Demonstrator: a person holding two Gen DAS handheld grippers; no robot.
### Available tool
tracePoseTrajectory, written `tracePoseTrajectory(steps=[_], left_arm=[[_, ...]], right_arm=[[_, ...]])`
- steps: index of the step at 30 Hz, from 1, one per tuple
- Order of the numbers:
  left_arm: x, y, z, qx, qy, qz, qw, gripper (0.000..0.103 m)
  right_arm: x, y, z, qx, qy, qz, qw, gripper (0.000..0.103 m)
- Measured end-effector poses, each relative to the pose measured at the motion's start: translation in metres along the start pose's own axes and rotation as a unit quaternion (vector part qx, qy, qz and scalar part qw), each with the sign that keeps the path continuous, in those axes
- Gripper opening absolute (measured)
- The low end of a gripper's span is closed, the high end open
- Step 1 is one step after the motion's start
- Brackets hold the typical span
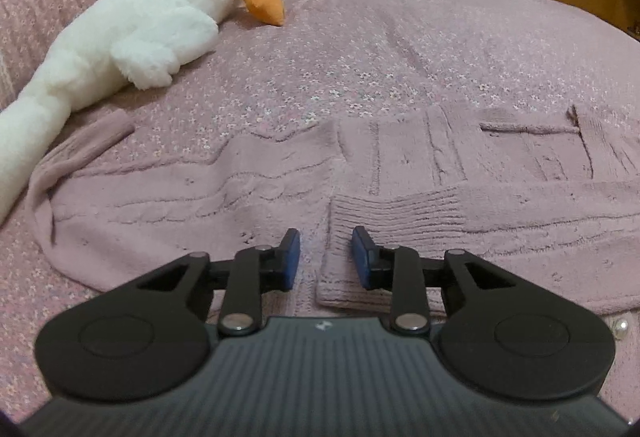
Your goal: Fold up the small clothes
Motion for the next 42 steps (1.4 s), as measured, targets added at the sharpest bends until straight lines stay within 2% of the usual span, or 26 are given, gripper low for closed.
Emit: tracePoseTrajectory(steps=[3, 8, 11, 15, 21, 22, 24, 28, 35, 38, 42], left_arm=[[0.005, 0.004, 0.004, 0.006, 0.007, 0.005, 0.9999, 0.042], [0.019, 0.015, 0.011, 0.019, 0.014, 0.004, 0.9997, 0.043], [0.025, 0.031, 0.015, 0.016, 0.013, 0.005, 0.9998, 0.043], [0.032, 0.052, 0.023, 0.011, 0.001, 0.011, 0.9999, 0.043], [0.055, 0.083, 0.043, 0.009, 0.013, 0.01, 0.9998, 0.043], [0.061, 0.088, 0.046, 0.01, 0.017, 0.01, 0.9998, 0.044], [0.072, 0.094, 0.049, 0.022, 0.022, 0.011, 0.9995, 0.051], [0.091, 0.103, 0.05, 0.037, 0.015, 0.018, 0.999, 0.052], [0.127, 0.123, 0.047, 0.034, -0.02, 0.035, 0.9986, 0.052], [0.144, 0.128, 0.047, 0.03, -0.035, 0.048, 0.9978, 0.052], [0.168, 0.122, 0.043, 0.041, -0.011, 0.044, 0.9982, 0.052]], right_arm=[[0.001, 0.001, 0.001, -0.005, -0.006, 0.012, 1.0, 0.015], [0.002, 0.018, 0.004, -0.019, -0.022, 0.048, 0.998, 0.056], [0.002, 0.03, 0.008, -0.04, -0.02, 0.061, 0.997, 0.065], [0.005, 0.042, 0.004, -0.045, -0.011, 0.076, 0.996, 0.067], [0.002, 0.06, -0.01, -0.014, -0.016, 0.107, 0.994, 0.068], [0.002, 0.063, -0.013, -0.004, -0.019, 0.111, 0.994, 0.069], [0.003, 0.078, -0.018, 0.008, -0.029, 0.125, 0.992, 0.075], [0.009, 0.112, -0.024, 0.011, -0.028, 0.161, 0.986, 0.081], [0.021, 0.16, -0.046, 0.033, -0.023, 0.194, 0.98, 0.089], [0.019, 0.173, -0.063, 0.044, -0.026, 0.194, 0.98, 0.09], [0.017, 0.187, -0.083, 0.049, -0.028, 0.188, 0.981, 0.09]])
Point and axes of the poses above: each gripper's, at about its wrist camera, not at the fingertips, and y roughly against the way its jaws point, x to its left, z to its top, the point moved 3 cm from there along -y, roughly the way its jaws point
